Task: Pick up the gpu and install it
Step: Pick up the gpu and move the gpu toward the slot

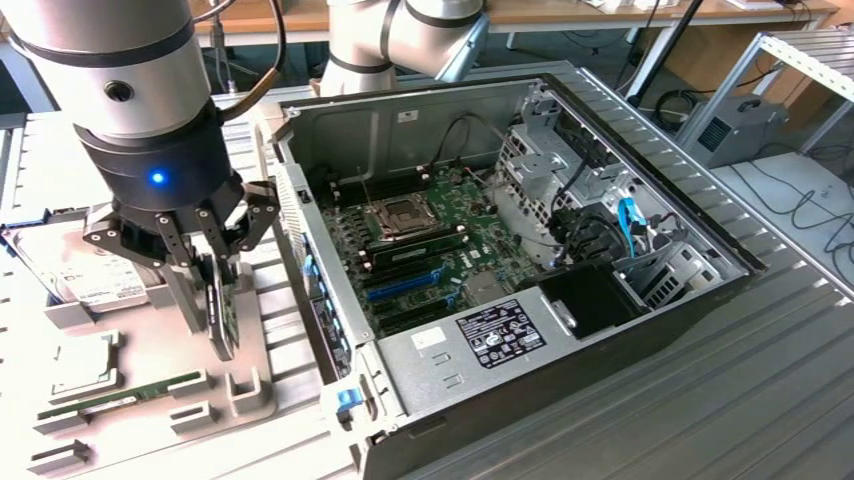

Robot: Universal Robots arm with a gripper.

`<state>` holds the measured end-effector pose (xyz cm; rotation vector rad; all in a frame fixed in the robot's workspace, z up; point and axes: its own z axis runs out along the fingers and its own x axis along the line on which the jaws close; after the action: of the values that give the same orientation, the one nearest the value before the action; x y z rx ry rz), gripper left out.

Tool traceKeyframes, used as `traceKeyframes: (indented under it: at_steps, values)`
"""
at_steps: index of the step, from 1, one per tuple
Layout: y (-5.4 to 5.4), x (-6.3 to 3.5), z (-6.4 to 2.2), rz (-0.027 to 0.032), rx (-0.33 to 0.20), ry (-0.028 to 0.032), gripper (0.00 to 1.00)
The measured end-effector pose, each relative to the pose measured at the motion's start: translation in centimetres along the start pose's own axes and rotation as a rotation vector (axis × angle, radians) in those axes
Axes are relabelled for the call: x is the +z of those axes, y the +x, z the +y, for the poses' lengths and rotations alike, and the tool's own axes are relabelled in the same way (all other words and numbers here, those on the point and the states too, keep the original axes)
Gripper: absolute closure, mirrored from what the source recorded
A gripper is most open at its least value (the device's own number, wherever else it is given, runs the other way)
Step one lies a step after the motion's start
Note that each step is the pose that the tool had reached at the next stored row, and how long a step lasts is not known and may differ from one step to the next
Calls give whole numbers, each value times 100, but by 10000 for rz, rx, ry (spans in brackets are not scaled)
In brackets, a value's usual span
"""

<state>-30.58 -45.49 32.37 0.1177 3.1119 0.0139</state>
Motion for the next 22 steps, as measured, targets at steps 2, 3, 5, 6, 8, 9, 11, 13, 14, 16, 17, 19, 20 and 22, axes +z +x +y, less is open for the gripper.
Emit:
traceKeyframes:
  at_steps: [2,3,5,6,8,9,11,13,14,16,17,19,20,22]
  values:
    - [0,-1,0,0,0,0,74]
    - [-1,-10,0,0,-1,0,74]
    - [-1,-23,0,0,0,-1,74]
    - [-1,-28,0,0,0,0,74]
    - [-2,-37,0,0,0,0,74]
    - [-2,-42,1,0,0,0,74]
    - [-2,-53,1,0,0,0,74]
    - [-2,-58,1,0,0,0,74]
    - [-2,-61,1,0,0,-1,74]
    - [-3,-64,1,0,0,0,74]
    - [-3,-65,1,0,-1,0,74]
    - [-3,-68,1,0,0,0,74]
    - [-3,-70,1,0,0,1,74]
    - [-3,-73,1,0,0,0,74]
